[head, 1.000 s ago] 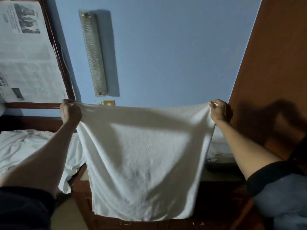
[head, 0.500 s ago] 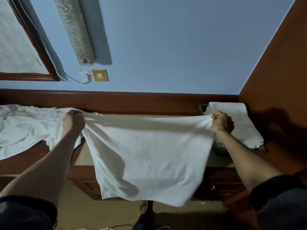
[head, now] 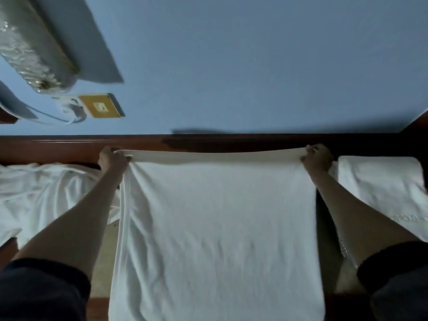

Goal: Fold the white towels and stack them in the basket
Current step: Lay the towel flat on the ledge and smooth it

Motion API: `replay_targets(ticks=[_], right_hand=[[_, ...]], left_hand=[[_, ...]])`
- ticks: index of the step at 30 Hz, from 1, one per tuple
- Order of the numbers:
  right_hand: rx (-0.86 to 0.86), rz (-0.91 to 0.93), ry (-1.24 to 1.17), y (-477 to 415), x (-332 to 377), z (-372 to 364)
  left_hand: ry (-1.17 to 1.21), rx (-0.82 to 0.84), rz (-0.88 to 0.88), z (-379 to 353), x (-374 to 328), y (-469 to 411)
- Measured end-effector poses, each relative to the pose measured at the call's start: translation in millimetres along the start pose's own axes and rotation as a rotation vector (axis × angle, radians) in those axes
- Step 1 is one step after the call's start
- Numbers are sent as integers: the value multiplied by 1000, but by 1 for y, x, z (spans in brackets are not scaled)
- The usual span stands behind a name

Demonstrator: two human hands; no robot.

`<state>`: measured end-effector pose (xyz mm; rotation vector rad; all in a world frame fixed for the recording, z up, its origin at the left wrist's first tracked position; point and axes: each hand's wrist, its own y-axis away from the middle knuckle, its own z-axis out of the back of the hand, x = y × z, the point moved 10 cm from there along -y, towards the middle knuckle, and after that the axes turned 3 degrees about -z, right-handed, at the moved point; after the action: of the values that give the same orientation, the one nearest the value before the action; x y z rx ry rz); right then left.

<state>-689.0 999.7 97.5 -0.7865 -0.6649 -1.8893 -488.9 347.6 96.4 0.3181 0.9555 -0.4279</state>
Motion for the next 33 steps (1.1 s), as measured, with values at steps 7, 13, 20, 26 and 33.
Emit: replay_targets(ticks=[7, 13, 20, 26, 33], right_hand=[[25, -84, -79, -74, -53, -98], [84, -129, -8, -96, -90, -150], [49, 25, 81, -97, -114, -186], [49, 582, 33, 21, -68, -223], [314, 960, 371, 65, -68, -288]], left_hand=[[-45, 36, 84, -86, 54, -48], [-5, 153, 74, -151, 98, -69], [-109, 25, -13, -175, 123, -50], [-139, 124, -527, -256, 72, 83], [-483, 518, -914, -379, 55, 164]])
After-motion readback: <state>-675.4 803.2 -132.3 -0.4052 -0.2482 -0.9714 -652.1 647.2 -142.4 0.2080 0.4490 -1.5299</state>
